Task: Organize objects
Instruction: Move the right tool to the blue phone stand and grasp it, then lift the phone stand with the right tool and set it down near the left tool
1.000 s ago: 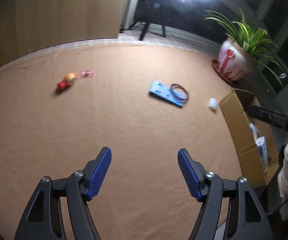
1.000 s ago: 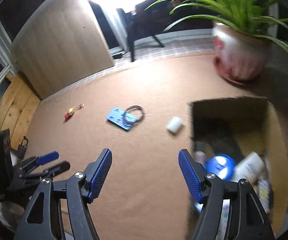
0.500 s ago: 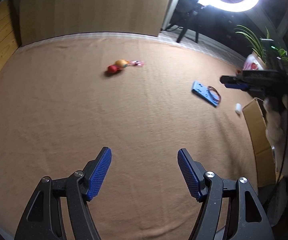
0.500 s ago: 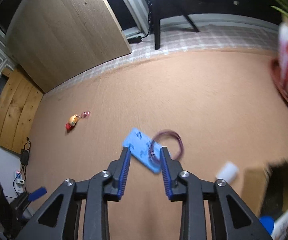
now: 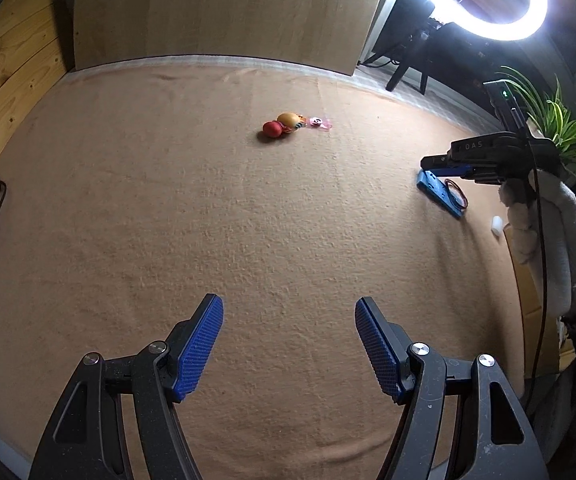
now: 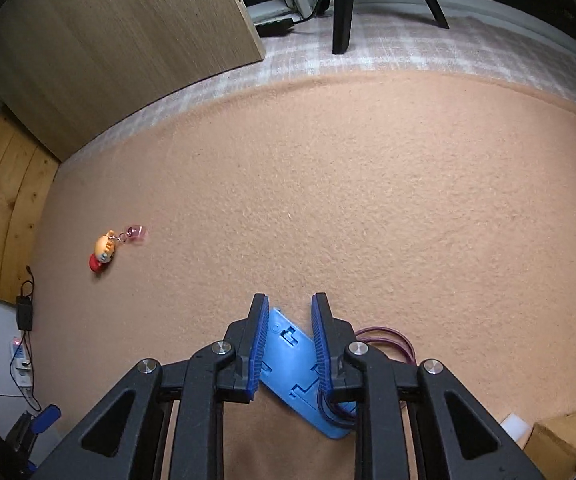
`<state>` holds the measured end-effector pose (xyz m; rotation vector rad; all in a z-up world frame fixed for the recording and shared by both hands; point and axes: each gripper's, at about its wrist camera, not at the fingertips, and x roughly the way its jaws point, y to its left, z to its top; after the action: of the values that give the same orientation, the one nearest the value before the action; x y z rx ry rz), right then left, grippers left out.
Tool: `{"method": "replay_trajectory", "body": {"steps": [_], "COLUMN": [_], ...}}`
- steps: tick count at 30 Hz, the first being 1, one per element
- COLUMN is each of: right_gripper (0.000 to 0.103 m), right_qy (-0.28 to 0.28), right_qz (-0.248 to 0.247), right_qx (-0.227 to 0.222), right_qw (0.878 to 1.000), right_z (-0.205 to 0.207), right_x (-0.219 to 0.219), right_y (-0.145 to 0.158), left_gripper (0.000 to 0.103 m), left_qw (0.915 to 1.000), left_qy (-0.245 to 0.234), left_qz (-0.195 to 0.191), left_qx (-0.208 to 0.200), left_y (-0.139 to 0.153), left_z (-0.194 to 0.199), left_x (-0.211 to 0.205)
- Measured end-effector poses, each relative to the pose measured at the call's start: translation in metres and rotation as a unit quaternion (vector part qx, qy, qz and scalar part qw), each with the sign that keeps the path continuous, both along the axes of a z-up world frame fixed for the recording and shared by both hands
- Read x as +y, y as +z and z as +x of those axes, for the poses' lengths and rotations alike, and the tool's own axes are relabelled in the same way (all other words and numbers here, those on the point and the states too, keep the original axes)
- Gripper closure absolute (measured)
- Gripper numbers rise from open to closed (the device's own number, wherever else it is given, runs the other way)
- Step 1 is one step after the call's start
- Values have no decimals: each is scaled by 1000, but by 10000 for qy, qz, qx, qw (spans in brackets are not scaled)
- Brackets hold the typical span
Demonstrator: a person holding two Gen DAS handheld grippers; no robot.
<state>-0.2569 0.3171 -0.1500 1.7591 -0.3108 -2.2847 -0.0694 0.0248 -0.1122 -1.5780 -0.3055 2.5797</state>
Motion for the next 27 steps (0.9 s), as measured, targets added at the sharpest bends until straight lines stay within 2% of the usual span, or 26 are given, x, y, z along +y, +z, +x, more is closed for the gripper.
{"method": "replay_trajectory", "body": {"steps": [8,13,20,27], "right_gripper": [83,83,83,83], "right_qy": [-85,56,337,982], "right_qz": [-275,-207,-206,-200], "right_qx": [-257,-193,-51,66], "right_qw": [9993,9996,9992,9949], "right_z": [25,43,61,88], "right_x": [13,4,-25,-81], "right_y": [-1,0,0,1], "left_gripper": [31,31,31,31], "left_qw": [9999,9996,9995,9997], "left_qy": [-144,-262,-321,-221], "left_qz": [41,39,29,29], "left_qx": [-4,4,32,14], "left_y": [0,1,3,3], "left_z": [-1,-4,-3,-2], "left_x": [6,13,15,4]}}
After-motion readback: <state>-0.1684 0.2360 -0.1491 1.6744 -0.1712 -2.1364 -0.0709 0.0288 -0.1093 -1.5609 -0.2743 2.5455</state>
